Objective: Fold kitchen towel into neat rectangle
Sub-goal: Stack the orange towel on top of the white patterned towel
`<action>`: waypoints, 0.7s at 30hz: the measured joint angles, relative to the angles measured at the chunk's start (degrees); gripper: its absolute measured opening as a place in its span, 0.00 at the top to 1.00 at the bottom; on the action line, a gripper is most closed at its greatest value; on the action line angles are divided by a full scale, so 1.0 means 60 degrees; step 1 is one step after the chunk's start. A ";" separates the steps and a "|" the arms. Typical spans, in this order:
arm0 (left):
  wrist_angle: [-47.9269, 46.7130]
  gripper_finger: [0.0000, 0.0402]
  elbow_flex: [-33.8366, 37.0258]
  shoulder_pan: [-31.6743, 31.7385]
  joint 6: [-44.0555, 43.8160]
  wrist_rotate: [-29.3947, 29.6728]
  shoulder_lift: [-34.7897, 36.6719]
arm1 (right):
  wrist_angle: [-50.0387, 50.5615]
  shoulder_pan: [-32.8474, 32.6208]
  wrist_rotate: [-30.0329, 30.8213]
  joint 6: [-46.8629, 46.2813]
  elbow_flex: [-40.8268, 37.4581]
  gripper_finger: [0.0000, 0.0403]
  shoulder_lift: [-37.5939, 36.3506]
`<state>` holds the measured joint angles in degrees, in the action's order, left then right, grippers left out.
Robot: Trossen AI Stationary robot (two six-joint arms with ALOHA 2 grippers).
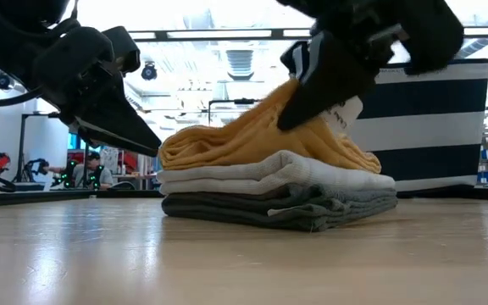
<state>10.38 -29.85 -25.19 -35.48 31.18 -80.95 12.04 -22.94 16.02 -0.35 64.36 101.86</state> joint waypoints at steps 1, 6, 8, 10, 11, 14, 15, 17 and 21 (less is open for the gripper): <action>0.0009 0.62 0.0000 0.0000 -0.0001 0.0000 0.0000 | -0.0112 -0.0004 0.0003 -0.0017 0.0000 0.98 0.0094; -0.0005 0.63 0.0000 0.0007 0.0025 0.0006 0.0000 | -0.0279 -0.0004 -0.0011 -0.0265 0.0000 0.92 0.0241; 0.0000 0.63 0.0000 0.0007 0.0154 0.0159 0.0000 | -0.0286 -0.0004 -0.0029 -0.0340 0.0000 0.86 0.0241; -0.0037 0.62 0.0000 0.0007 0.0404 0.0193 0.0031 | -0.0263 -0.0004 -0.0034 -0.0344 0.0000 0.79 0.0187; -0.0064 0.62 0.0000 0.0008 0.0504 0.0195 0.0086 | -0.0239 -0.0011 -0.0044 -0.0344 -0.0003 0.76 0.0114; -0.0271 0.61 -0.0007 0.0078 0.0670 0.0208 0.0386 | -0.0217 -0.0029 -0.0209 -0.0437 0.0000 0.66 -0.0336; -0.0443 0.61 -0.0007 0.0092 0.0685 0.0219 0.0491 | -0.0180 -0.0029 -0.0216 -0.0443 0.0025 0.63 -0.0512; -0.0713 0.61 -0.0005 0.0106 0.0722 0.0234 0.0758 | 0.0036 -0.0029 -0.0249 -0.0405 0.0047 0.59 -0.0929; -0.0143 0.63 0.0000 0.0113 0.1327 0.0695 0.1346 | 0.0232 0.0019 -0.0145 -0.0338 0.0018 0.53 -0.1787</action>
<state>9.53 -29.85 -24.51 -27.52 35.35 -72.87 13.43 -22.83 15.15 -2.38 64.46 91.14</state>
